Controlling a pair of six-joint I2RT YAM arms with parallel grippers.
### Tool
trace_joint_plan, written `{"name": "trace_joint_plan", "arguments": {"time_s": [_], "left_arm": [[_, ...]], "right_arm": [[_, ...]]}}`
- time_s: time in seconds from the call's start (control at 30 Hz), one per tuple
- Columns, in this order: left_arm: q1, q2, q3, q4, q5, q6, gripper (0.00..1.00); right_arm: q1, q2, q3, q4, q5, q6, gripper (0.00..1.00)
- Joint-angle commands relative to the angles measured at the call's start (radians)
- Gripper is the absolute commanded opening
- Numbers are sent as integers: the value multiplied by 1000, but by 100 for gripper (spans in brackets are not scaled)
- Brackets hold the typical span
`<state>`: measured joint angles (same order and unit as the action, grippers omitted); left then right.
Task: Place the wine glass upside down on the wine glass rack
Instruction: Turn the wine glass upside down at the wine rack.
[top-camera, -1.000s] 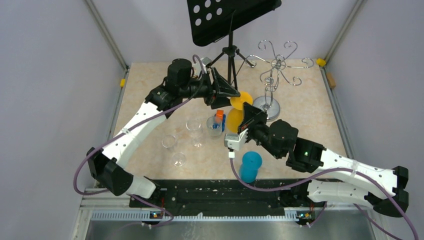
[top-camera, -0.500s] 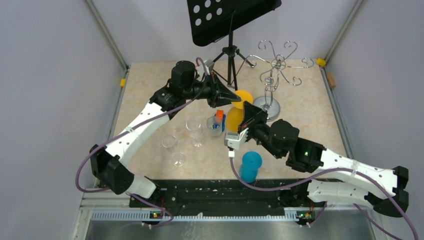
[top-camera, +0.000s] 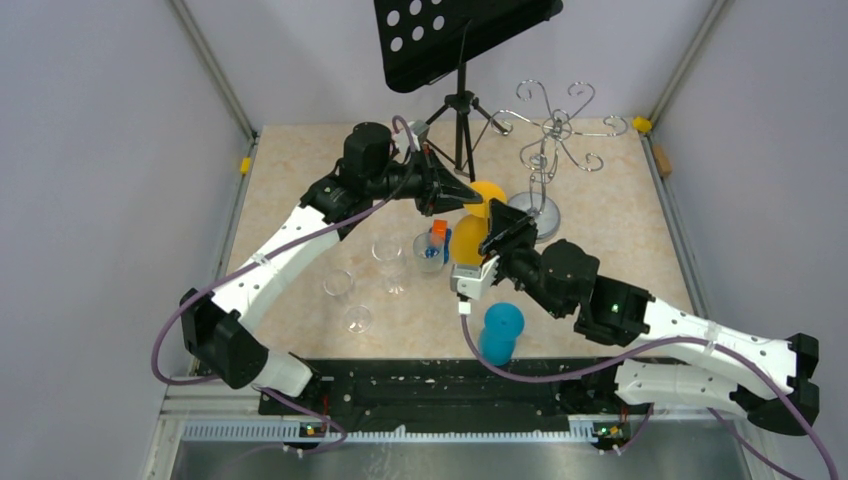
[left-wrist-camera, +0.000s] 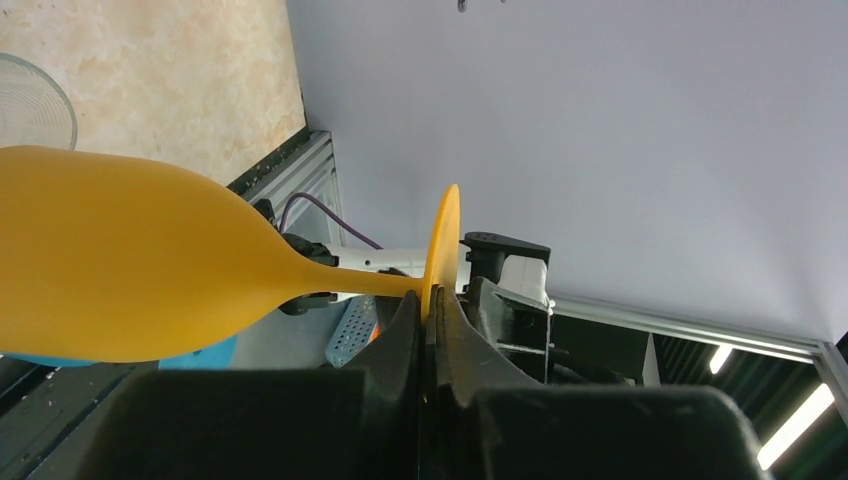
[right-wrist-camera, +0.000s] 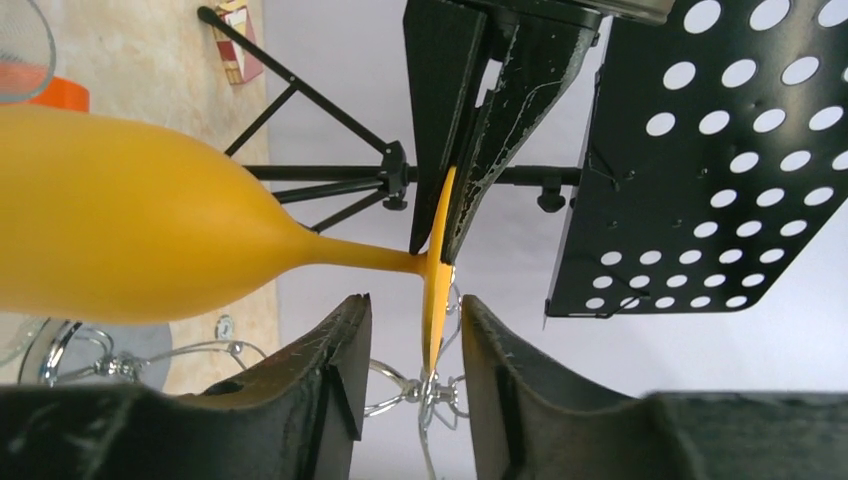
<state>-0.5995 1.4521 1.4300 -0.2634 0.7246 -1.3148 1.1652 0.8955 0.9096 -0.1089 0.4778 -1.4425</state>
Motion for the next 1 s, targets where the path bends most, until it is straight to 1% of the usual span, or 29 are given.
{"name": "trace_joint_plan", "arguments": {"time_s": [0.0,0.13,0.23,0.43,0.53,0.63,0.8,0.97], "left_arm": [[-5,-4,12,38,-7,-8,0],[-5,-4,13,33,-12,-5,0],[-4,-8,12,20,-19,7,0],[-2,-17,9,-12,-33,41,0],[2,-25,8,-37,-45,61,0],[4,-32,7,-59,-54,79,0],[6,-47,-2,-89,-73,104,0],[8,-62,-25,-93,-83,105,0]], "right_arm": [[13,-33,4,-4,19,66,45],[13,-40,10,-21,24,125,61],[13,-39,30,-55,22,192,70],[13,-21,107,-152,-4,405,79],[13,15,183,-226,-18,538,84],[13,56,241,-288,-26,645,87],[12,114,305,-340,-39,762,92],[8,148,366,-352,-39,875,96]]}}
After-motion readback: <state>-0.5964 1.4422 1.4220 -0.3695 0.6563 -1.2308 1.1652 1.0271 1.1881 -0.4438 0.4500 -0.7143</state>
